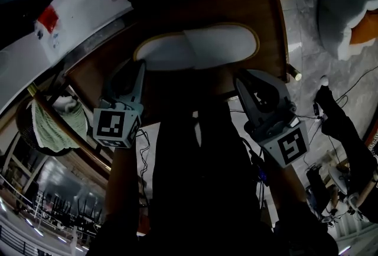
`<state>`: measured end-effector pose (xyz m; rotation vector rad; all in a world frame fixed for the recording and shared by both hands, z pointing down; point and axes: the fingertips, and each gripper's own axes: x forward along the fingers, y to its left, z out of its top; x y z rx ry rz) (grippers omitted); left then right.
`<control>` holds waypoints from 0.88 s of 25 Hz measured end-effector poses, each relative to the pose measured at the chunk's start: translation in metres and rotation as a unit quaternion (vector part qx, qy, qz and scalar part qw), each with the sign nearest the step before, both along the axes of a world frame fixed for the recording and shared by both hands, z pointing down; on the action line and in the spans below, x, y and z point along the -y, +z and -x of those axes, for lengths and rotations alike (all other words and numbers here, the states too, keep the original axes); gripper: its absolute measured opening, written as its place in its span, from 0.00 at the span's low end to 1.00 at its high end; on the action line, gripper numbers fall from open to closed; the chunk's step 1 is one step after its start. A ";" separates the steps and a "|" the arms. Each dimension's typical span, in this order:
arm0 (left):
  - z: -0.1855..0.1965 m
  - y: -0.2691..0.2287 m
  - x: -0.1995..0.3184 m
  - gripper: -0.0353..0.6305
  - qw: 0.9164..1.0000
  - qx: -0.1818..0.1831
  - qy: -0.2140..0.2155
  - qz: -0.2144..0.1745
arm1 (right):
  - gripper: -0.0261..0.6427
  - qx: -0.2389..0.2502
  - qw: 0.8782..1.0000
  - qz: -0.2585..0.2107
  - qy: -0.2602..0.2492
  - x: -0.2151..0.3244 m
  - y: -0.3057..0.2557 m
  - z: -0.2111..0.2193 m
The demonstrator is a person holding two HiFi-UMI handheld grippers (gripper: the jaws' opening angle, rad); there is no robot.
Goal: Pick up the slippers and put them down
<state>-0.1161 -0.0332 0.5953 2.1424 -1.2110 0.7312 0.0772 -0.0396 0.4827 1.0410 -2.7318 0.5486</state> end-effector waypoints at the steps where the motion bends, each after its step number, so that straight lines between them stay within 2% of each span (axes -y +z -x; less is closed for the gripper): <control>1: 0.000 0.002 -0.001 0.17 1.000 0.009 0.003 0.001 | 0.10 -0.001 1.000 0.001 0.000 -0.001 0.001 0.000; 7: 0.002 0.008 0.000 0.21 0.998 0.052 0.016 -0.010 | 0.10 -0.006 1.000 0.000 -0.007 -0.006 0.006 0.001; 9: 0.002 0.008 0.000 0.21 0.998 0.056 0.016 -0.013 | 0.10 -0.007 1.000 0.000 -0.008 -0.009 0.007 0.002; 18: 0.012 -0.020 0.002 0.21 0.998 0.041 -0.007 -0.045 | 0.10 -0.015 1.000 -0.025 -0.010 -0.013 -0.012 0.008; 22: 0.010 -0.058 0.007 0.11 0.998 0.007 -0.005 -0.069 | 0.10 -0.018 0.998 -0.067 -0.010 -0.006 -0.053 0.015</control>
